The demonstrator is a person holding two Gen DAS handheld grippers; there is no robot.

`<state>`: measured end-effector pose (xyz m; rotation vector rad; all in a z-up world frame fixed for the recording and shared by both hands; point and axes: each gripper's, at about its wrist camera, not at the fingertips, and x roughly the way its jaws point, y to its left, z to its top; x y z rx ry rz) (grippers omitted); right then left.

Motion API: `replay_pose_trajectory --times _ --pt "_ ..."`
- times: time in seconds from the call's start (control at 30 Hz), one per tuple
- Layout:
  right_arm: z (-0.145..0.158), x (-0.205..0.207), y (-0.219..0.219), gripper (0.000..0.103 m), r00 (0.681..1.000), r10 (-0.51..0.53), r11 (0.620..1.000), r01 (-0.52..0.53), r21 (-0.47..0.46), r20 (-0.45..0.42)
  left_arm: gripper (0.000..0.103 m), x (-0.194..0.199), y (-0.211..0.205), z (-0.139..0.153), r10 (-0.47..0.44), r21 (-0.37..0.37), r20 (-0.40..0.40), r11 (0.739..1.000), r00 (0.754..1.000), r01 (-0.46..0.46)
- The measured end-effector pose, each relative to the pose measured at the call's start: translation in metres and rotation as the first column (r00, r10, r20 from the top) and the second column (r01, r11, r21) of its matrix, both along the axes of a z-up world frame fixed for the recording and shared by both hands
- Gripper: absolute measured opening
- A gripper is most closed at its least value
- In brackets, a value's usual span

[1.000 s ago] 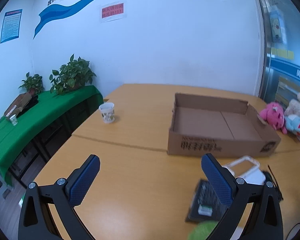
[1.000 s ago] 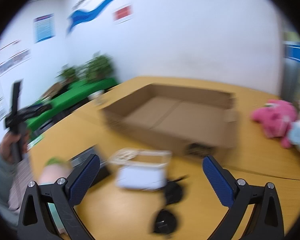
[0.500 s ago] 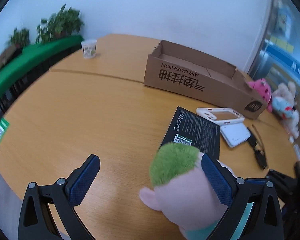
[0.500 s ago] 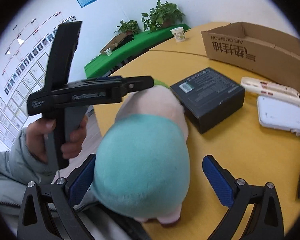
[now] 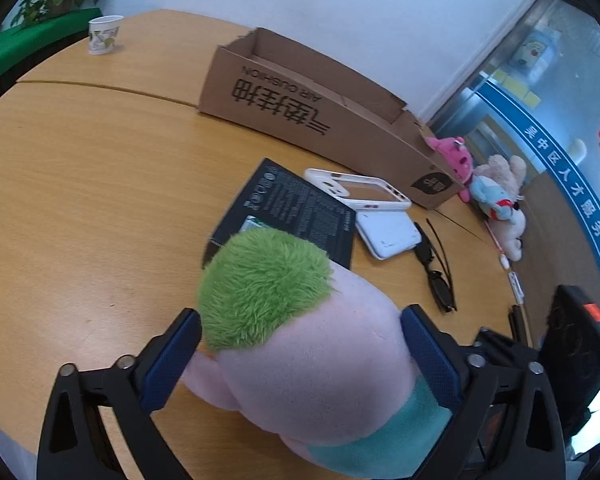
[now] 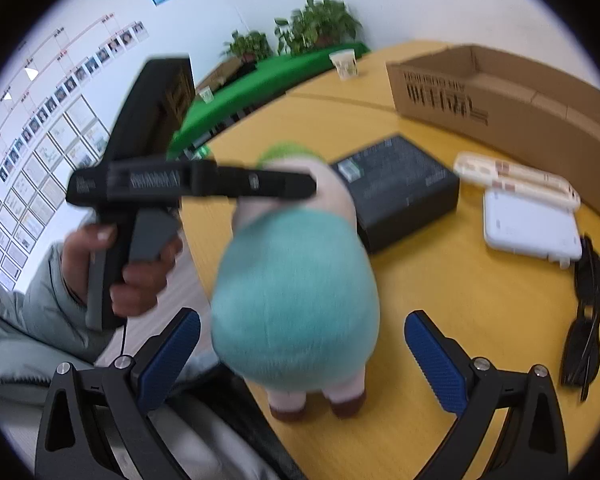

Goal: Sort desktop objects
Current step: 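Lift the plush toy off the table with both grippers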

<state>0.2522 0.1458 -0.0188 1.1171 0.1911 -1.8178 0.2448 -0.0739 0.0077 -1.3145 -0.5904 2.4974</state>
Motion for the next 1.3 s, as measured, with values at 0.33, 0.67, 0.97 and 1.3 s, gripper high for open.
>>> replay_pose_trajectory --times 0.33,0.67,0.97,1.3 --pt "-0.002 0.004 -0.003 0.083 0.996 0.064 0.998 -0.064 0.01 -0.053 0.079 0.014 -0.007 0.013 -0.075 0.036 -0.019 0.997 0.997 0.075" --pt "-0.005 -0.029 0.072 0.084 0.987 -0.161 0.987 0.16 0.023 0.022 0.084 0.013 -0.016 0.004 -0.114 0.12 -0.009 0.986 0.993 0.114" --pt "-0.005 -0.019 0.014 0.084 0.997 -0.073 0.997 0.073 -0.028 0.013 0.084 0.027 -0.03 -0.003 -0.089 0.126 0.101 0.989 0.991 0.076" --pt "-0.009 -0.033 0.004 0.084 0.999 -0.031 0.999 0.031 -0.022 0.034 0.07 0.038 -0.035 -0.011 -0.008 0.156 0.119 0.988 0.993 -0.01"
